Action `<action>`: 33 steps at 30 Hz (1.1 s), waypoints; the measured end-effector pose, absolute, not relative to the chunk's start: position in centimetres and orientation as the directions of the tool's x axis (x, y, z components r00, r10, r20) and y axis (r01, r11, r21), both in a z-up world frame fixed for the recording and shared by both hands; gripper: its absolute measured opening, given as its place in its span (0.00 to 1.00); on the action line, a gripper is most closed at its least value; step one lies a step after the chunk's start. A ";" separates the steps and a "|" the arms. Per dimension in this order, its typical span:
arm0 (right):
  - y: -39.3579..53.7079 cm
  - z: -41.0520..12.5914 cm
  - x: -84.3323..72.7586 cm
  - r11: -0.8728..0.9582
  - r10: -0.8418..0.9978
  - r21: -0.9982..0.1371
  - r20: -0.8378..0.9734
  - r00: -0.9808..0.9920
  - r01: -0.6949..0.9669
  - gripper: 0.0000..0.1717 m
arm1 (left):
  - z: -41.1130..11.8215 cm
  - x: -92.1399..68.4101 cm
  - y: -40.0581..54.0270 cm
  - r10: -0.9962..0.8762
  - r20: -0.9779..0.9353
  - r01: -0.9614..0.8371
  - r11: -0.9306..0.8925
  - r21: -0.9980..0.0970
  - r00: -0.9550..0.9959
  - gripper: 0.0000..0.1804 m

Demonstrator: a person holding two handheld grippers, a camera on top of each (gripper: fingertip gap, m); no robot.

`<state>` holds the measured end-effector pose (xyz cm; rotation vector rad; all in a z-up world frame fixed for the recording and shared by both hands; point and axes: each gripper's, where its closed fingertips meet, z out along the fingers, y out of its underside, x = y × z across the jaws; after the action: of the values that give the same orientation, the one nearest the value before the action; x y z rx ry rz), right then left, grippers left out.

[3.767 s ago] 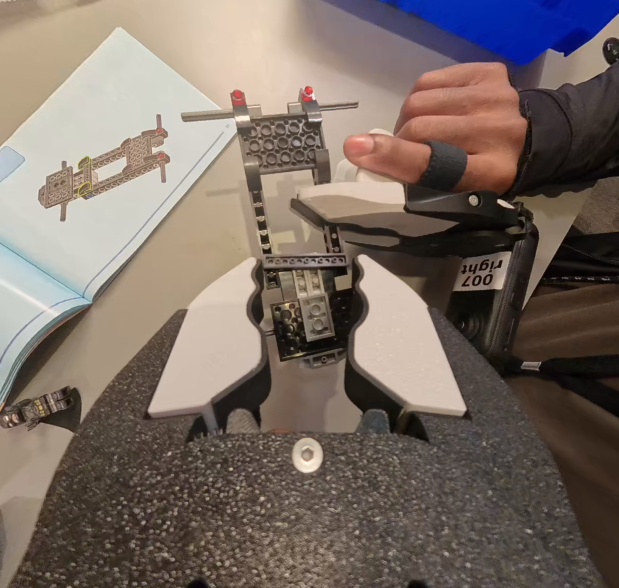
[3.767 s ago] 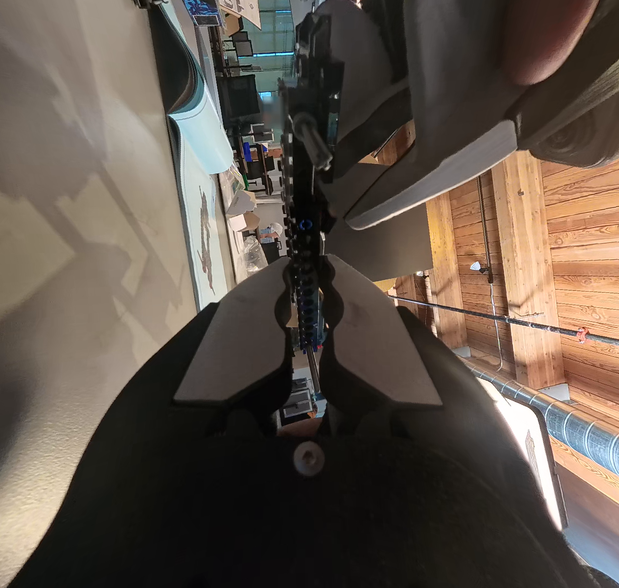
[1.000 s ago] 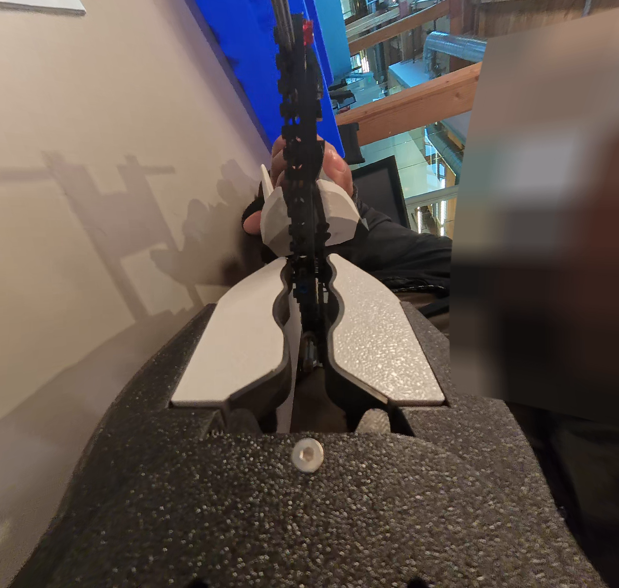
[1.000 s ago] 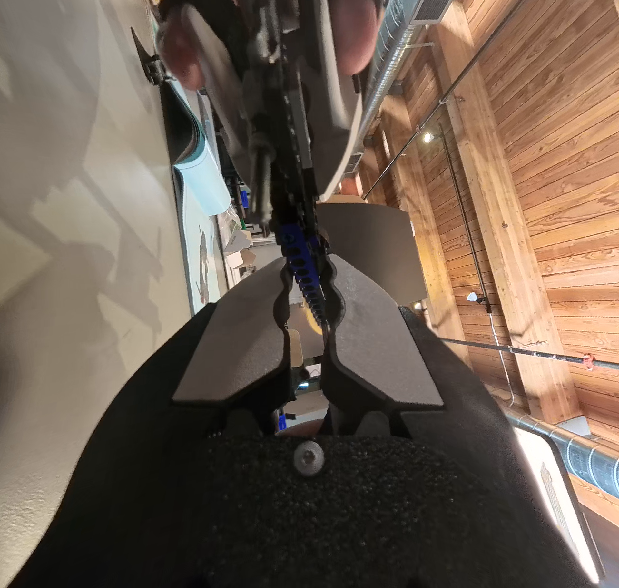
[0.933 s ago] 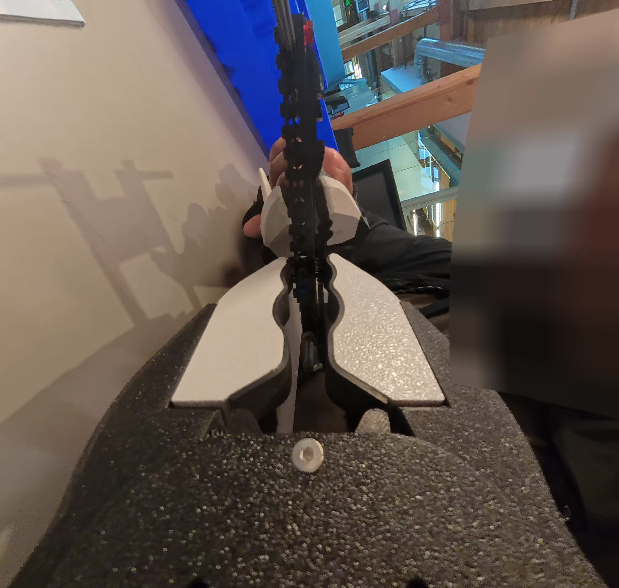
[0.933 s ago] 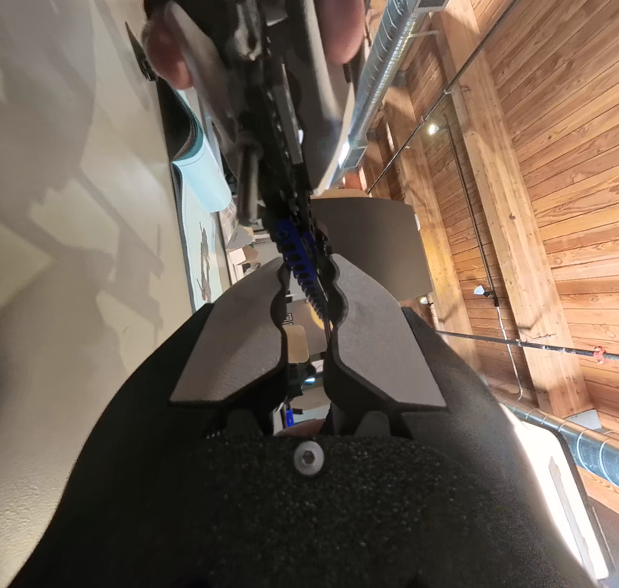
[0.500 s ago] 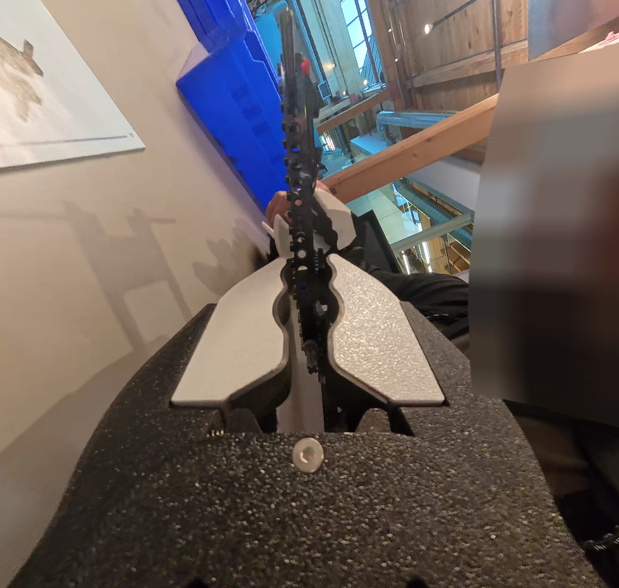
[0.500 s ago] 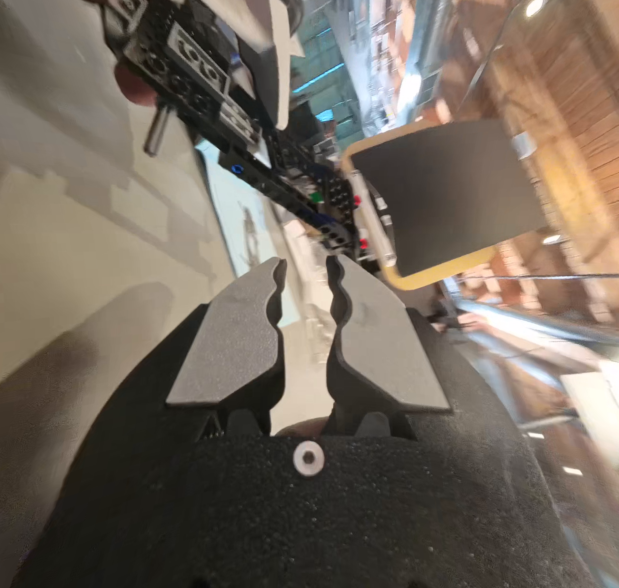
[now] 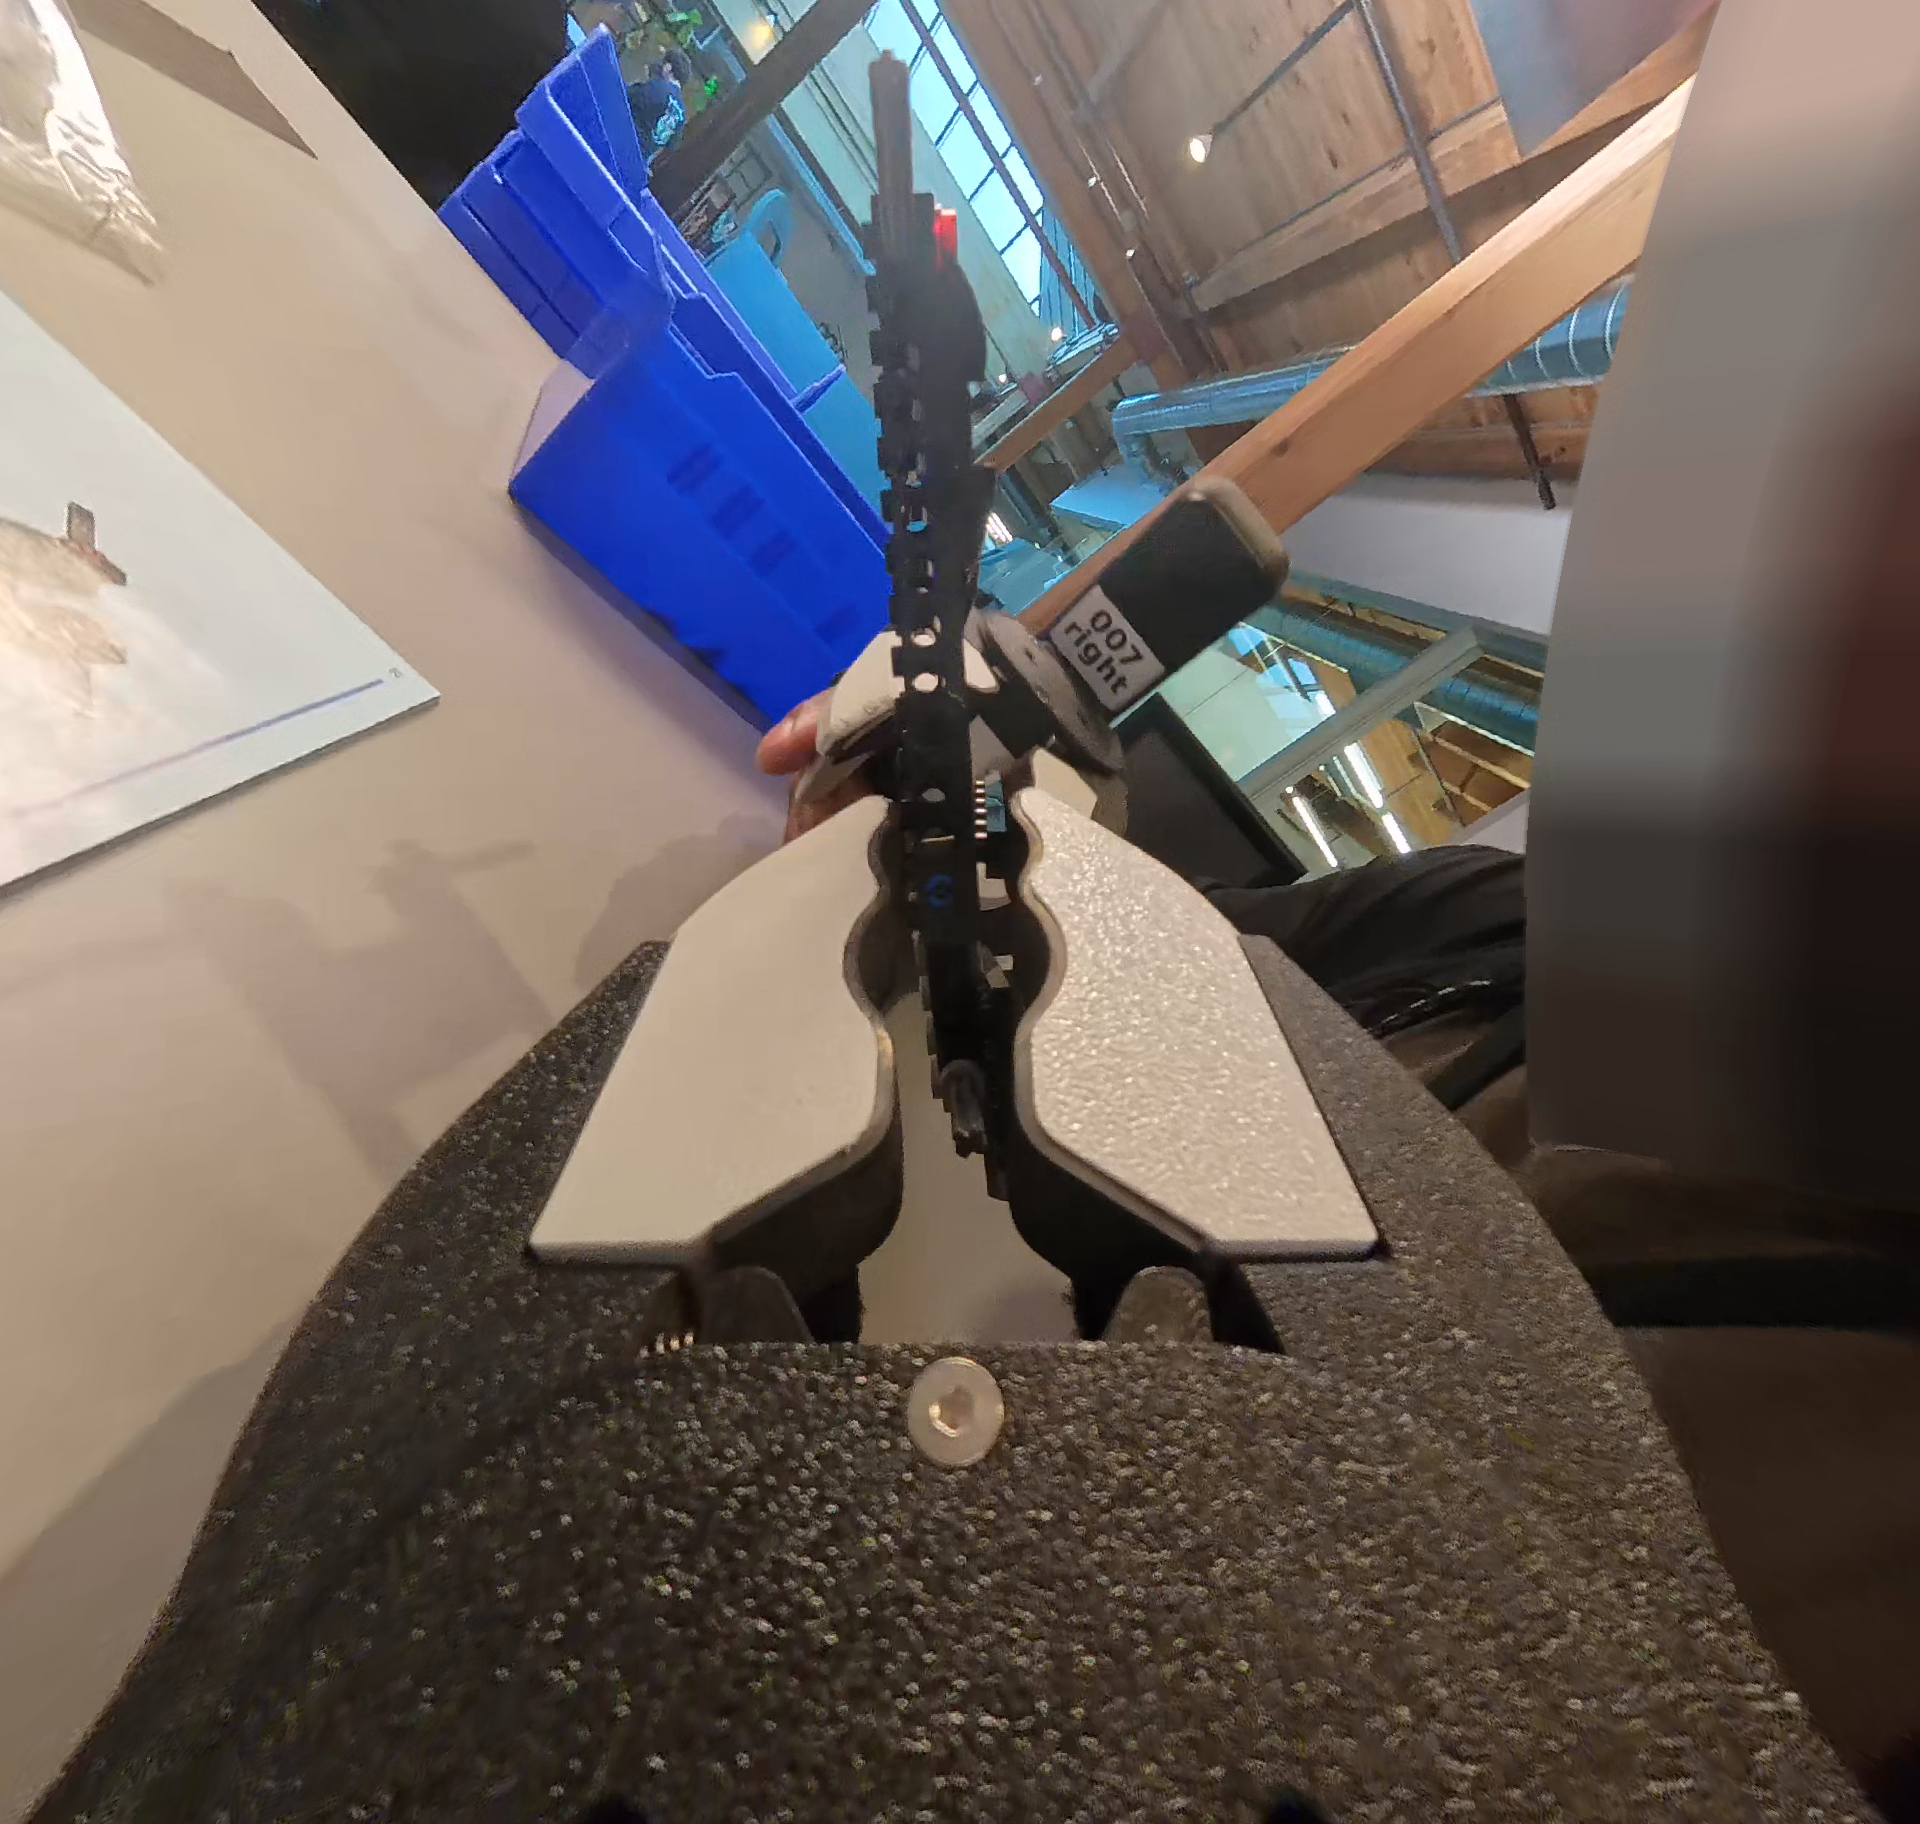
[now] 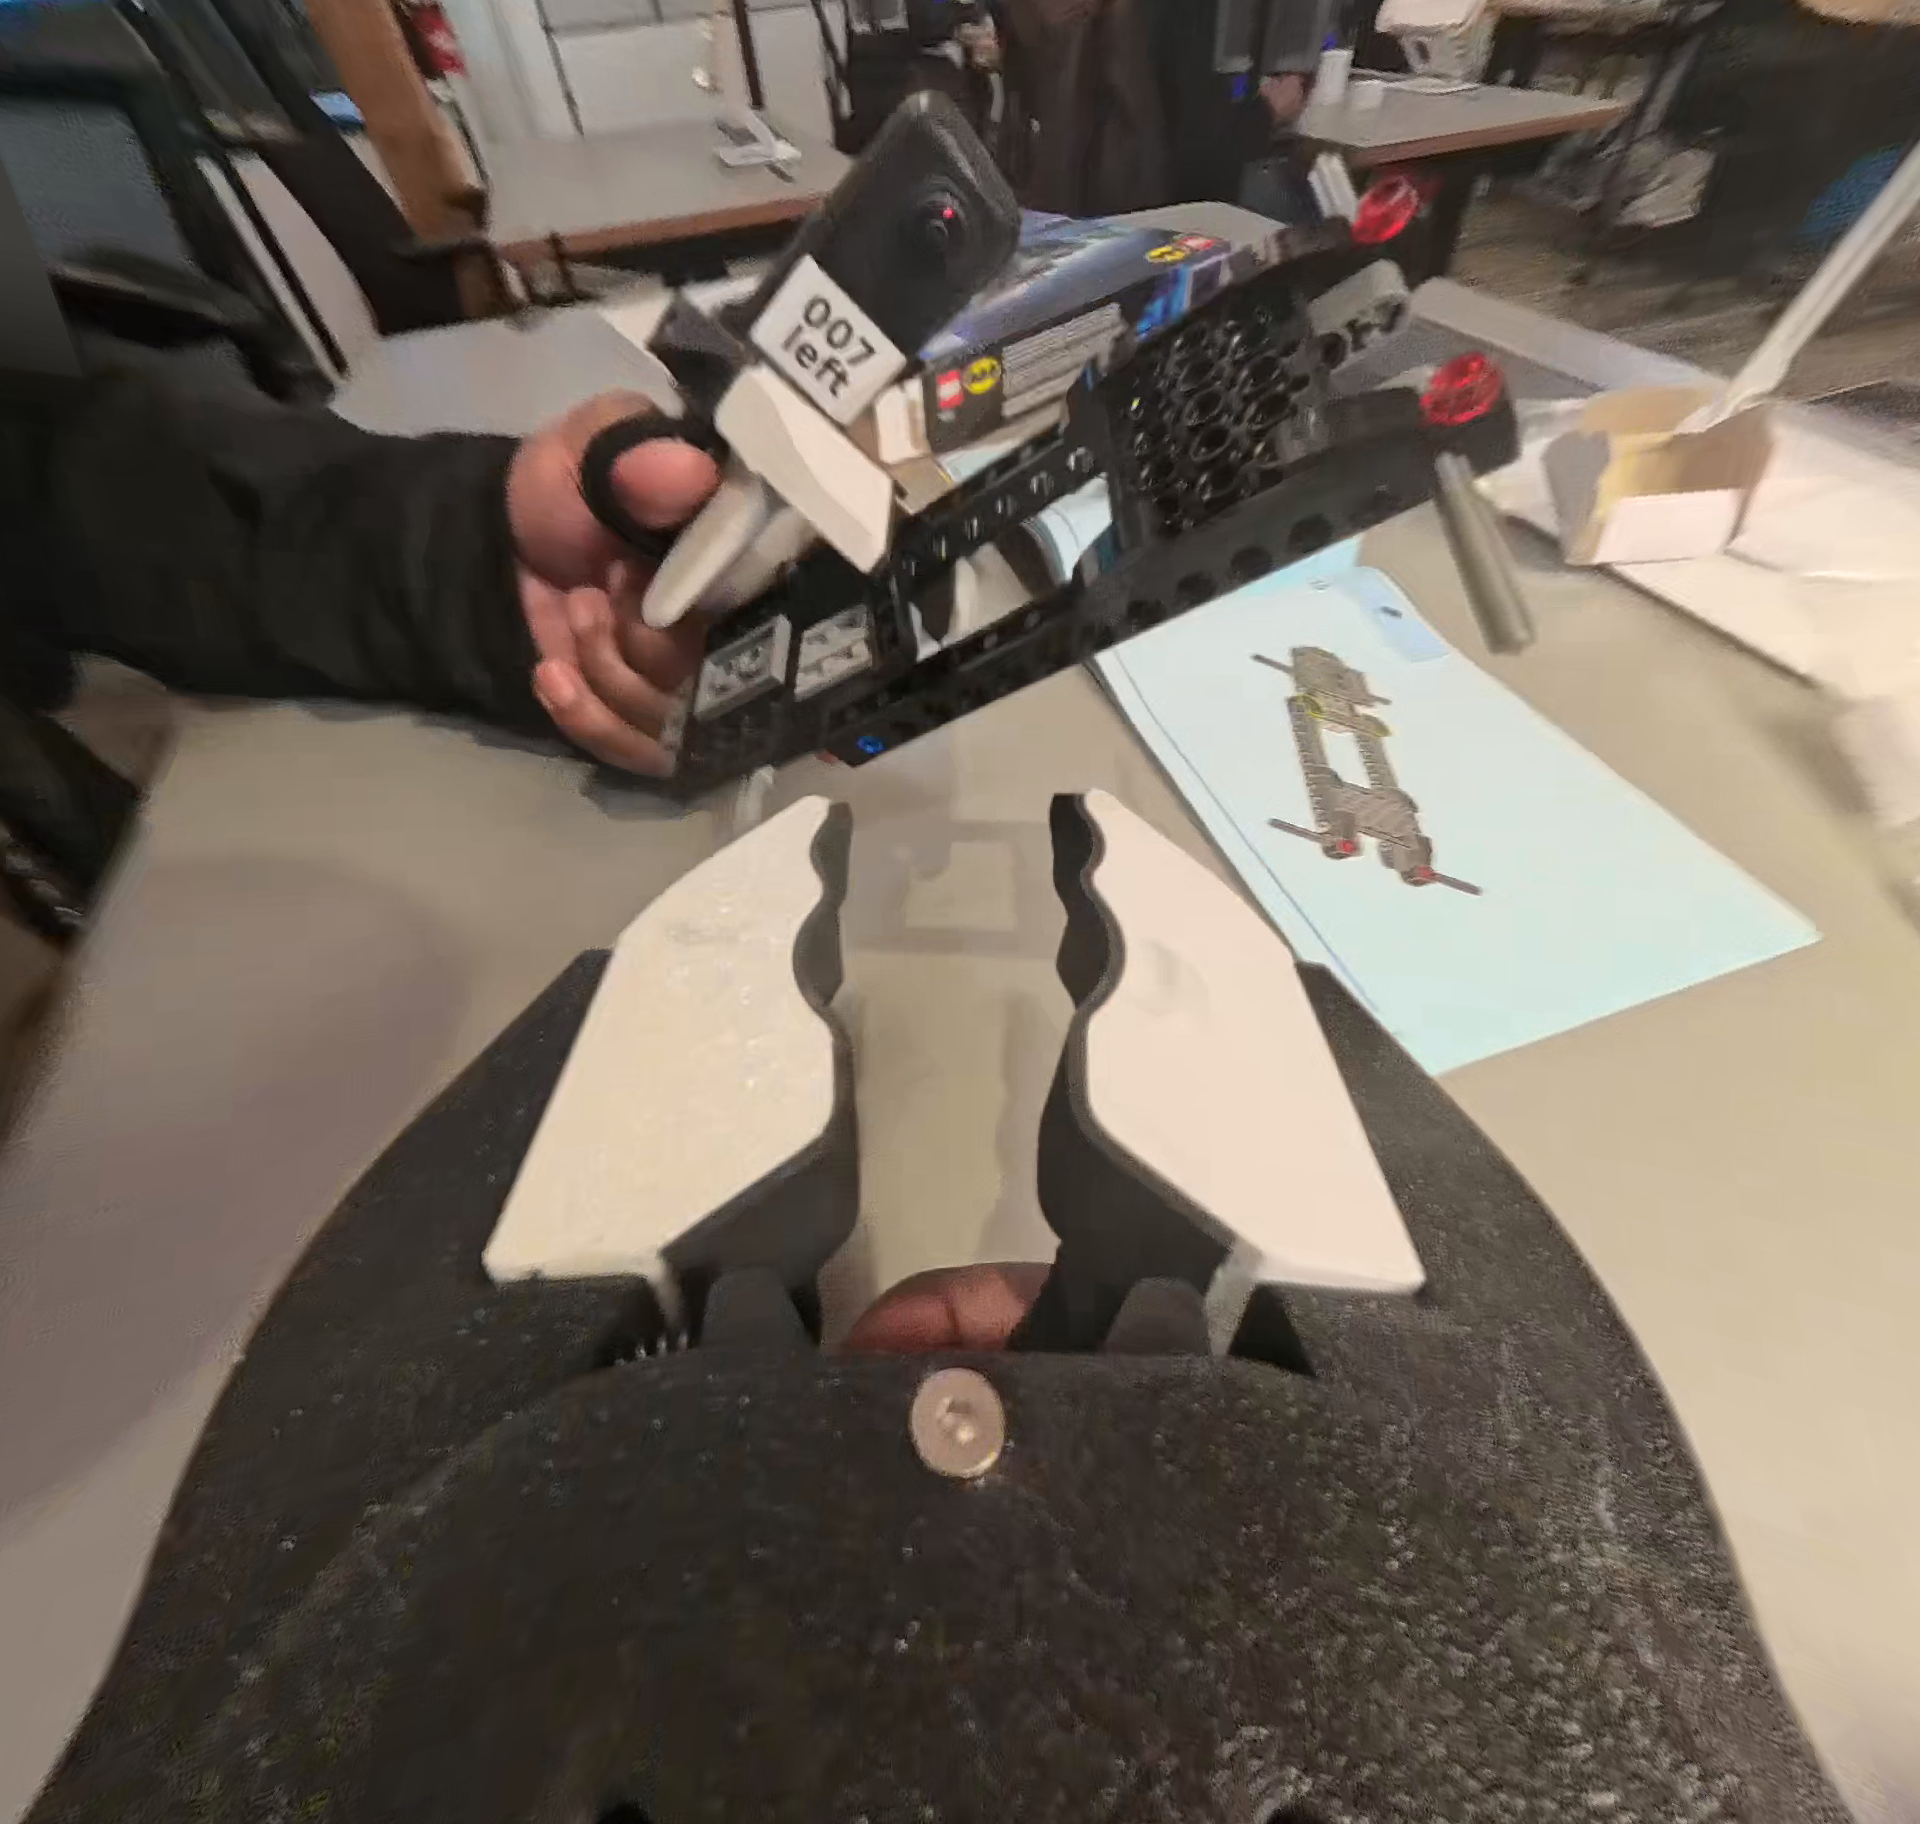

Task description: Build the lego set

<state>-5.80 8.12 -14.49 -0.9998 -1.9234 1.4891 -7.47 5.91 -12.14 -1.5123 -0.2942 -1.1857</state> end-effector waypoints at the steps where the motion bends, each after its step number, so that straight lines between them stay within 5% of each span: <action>1: 8.0 -14.2 -5.8 0.085 0.781 -0.962 -0.099 -0.616 0.261 0.21 | -12.2 -7.4 6.0 -0.406 0.782 0.720 -0.334 -0.609 0.473 0.10; 14: 9.1 -11.7 -8.1 -0.309 0.623 -0.860 -0.505 -0.597 0.405 0.08 | -12.7 -7.0 6.1 -0.379 0.820 0.739 -0.376 -0.560 0.429 0.10; 33: 8.0 -11.0 -8.0 -0.402 0.581 -0.813 -0.583 -0.569 0.422 0.13 | -11.9 -7.9 5.2 -0.409 0.801 0.757 -0.315 -0.573 0.436 0.10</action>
<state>-7.99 7.96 -10.98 -1.3980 -1.6488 2.1203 -7.92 5.15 -11.91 -1.4754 -0.3249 -1.2037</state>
